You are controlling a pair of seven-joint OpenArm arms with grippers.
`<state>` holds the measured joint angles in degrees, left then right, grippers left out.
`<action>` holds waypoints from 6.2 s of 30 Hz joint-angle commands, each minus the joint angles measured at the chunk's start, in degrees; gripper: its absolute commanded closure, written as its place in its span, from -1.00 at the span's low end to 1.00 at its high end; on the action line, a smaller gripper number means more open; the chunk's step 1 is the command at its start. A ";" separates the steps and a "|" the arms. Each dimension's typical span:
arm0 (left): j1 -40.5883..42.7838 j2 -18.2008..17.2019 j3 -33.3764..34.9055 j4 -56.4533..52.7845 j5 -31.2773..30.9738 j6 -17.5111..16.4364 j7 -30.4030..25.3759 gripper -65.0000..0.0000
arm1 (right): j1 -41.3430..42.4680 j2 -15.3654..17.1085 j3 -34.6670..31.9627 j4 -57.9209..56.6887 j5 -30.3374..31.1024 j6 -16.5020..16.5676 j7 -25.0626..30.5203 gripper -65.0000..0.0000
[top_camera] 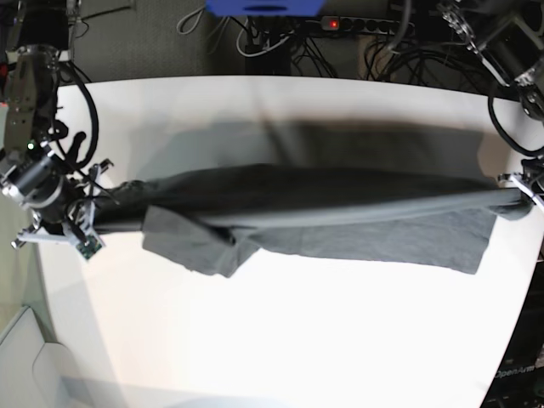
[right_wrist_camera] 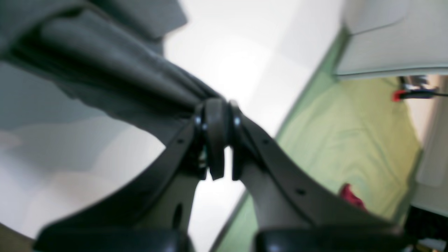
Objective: Layout the t-shirt on the table in an organized manner, then fold the t-shirt properly
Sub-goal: 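Lift the folded shirt with both grippers and pull it toward the arms, then lay the folded shirt back flat on the table with both grippers, then slide the right gripper along the folded edge toward the shirt's middle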
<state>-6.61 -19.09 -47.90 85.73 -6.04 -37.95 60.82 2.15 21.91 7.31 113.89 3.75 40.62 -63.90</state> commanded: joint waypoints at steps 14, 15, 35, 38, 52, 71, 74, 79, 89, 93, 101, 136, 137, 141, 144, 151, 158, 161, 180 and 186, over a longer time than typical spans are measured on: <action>-0.11 -2.31 1.61 -0.85 0.55 -0.07 -0.64 0.98 | -1.58 5.91 -8.06 1.41 -0.80 -0.62 -0.76 0.99; 0.50 -2.31 1.61 -0.33 0.55 -0.07 -0.64 0.98 | -1.67 5.91 -8.06 1.67 -0.80 -0.62 -0.76 0.99; 10.79 -2.84 1.88 3.63 -0.15 -0.33 -1.43 0.98 | -29.19 4.33 -2.34 2.11 -0.89 -0.62 20.78 0.99; 11.93 -2.84 1.97 3.63 -0.15 -0.33 -1.52 0.98 | -31.47 3.63 -2.43 2.11 -1.07 -0.62 22.98 0.99; 12.02 -2.84 1.79 3.01 -0.15 -0.33 -1.52 0.98 | -31.38 1.17 4.78 1.76 -1.24 -0.62 27.28 0.99; 11.84 -2.75 1.88 3.54 -0.24 -0.33 -1.61 0.98 | -29.98 1.25 6.71 1.32 -0.98 -0.62 17.79 -0.31; 11.93 -2.75 1.79 3.63 -0.24 -0.33 -1.61 0.98 | -27.16 0.73 6.89 1.50 -0.89 -0.62 14.89 -0.37; 11.93 -2.31 1.79 3.63 -0.24 -0.33 -1.61 0.98 | -20.83 -3.76 6.71 1.41 -1.16 -0.62 9.17 -0.37; 11.84 -0.73 1.79 3.63 -0.24 -0.33 -1.61 0.98 | -14.15 -11.23 6.71 1.15 -1.33 -0.62 3.55 -0.37; 11.84 -0.56 1.88 3.63 -0.24 -0.33 -1.61 0.98 | -13.01 -14.04 6.71 -0.52 -1.33 -0.62 3.55 -0.37; 11.75 -0.47 1.88 3.63 -0.15 -0.33 -1.61 0.98 | -12.31 -15.71 6.80 -6.15 -1.33 -0.62 3.81 -0.37; 10.61 -0.38 1.88 3.01 -0.07 -0.33 -1.61 0.98 | -12.39 -17.12 6.62 -12.39 -0.89 -0.62 4.69 0.62; 10.61 -0.38 1.88 3.01 -0.07 -0.33 -1.61 0.98 | -12.39 -17.12 6.62 -12.39 -0.89 -0.62 5.66 0.67; 10.61 -0.38 1.88 3.01 -0.07 -0.33 -1.61 0.98 | -12.48 -16.94 6.62 -12.30 -1.16 -0.62 7.42 0.75; 10.70 -0.38 1.79 3.01 -0.07 -0.33 -1.61 0.98 | -12.39 -16.68 6.80 -12.13 -1.16 -0.62 7.50 0.78; 10.70 -0.38 1.61 3.01 0.02 -0.33 -1.61 0.98 | -12.92 -15.89 7.06 -8.61 -0.89 -0.62 7.59 0.79; 11.14 -0.38 1.61 3.45 -0.07 -0.33 -1.61 0.98 | -16.17 -15.98 7.59 0.44 -0.72 -0.62 7.68 0.81; 11.14 -0.38 1.53 3.54 -0.07 -0.33 -1.61 0.98 | -16.88 -16.07 7.59 0.53 -0.28 -0.62 7.68 0.81; 11.23 -0.38 1.53 3.63 -0.15 -0.33 -1.61 0.98 | -11.69 -17.38 7.68 -7.56 3.50 -0.62 6.89 0.03; 11.14 -0.38 1.53 3.63 -0.15 -0.33 -1.61 0.98 | -10.20 -16.24 7.77 -10.98 3.50 -0.62 7.42 0.02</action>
<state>5.06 -18.26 -46.02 88.18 -5.80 -38.59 59.90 -8.91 5.19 14.98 101.95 6.59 40.25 -57.49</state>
